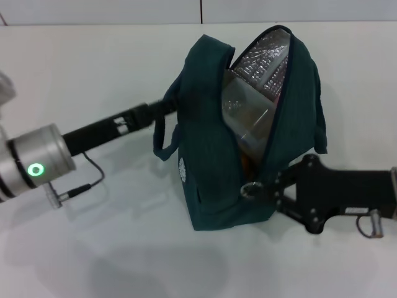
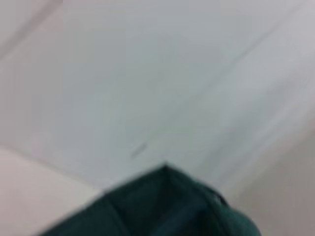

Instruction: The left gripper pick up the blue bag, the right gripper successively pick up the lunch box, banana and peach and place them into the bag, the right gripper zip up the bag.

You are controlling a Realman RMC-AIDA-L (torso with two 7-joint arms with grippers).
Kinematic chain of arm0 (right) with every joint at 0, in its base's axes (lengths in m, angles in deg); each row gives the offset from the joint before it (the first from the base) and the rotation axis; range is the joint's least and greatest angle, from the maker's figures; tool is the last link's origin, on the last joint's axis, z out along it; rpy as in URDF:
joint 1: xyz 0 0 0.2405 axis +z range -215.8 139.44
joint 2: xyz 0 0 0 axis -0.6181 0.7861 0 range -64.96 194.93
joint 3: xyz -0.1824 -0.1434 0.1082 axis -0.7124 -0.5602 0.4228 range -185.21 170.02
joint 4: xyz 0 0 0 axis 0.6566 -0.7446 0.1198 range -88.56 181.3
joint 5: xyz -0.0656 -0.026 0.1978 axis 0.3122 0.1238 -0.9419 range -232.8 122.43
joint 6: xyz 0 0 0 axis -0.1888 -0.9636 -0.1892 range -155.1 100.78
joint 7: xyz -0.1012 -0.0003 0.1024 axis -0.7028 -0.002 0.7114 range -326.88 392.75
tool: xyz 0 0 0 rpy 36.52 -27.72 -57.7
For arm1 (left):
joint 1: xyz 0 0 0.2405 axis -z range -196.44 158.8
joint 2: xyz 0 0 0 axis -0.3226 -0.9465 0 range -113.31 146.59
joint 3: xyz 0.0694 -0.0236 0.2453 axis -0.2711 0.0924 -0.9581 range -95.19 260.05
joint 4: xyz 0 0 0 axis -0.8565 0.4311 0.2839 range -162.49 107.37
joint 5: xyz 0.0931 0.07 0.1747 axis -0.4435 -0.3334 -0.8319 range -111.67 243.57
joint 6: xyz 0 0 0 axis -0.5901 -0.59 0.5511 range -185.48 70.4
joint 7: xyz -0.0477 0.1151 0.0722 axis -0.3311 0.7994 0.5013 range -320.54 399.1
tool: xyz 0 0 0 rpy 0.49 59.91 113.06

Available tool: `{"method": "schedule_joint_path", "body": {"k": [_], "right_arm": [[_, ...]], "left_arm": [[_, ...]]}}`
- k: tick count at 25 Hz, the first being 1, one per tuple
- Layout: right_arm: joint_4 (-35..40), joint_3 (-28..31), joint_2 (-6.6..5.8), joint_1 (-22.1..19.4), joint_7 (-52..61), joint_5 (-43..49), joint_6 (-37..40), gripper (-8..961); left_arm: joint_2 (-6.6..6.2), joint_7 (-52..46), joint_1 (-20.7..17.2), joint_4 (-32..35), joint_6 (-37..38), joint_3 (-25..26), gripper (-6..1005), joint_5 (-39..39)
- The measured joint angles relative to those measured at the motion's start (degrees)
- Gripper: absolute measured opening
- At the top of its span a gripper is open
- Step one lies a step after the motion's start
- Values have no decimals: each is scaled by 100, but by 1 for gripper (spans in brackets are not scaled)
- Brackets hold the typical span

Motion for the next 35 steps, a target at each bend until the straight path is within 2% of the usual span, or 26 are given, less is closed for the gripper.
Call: {"method": "schedule_joint_path", "body": {"k": [3, 8, 11, 16, 28, 35], "right_arm": [[96, 275, -1, -13, 66, -1, 228, 9], [374, 506, 2, 28, 182, -25, 394, 9], [727, 520, 8, 33, 372, -163, 398, 10], [1138, 525, -9, 99, 786, -204, 294, 10], [1002, 530, -34, 357, 1139, 60, 138, 12], [631, 530, -120, 633, 1373, 61, 134, 13]], "left_arm": [[-3, 358, -201, -45, 10, -2, 523, 437], [-6, 610, -346, -117, 13, 2, 664, 654], [-7, 768, -469, -122, 52, 2, 861, 768], [-12, 973, -594, -167, 261, 3, 882, 941], [-22, 1335, -790, -172, 332, -4, 882, 948], [-203, 2232, -970, -56, 506, -36, 880, 372]]}}
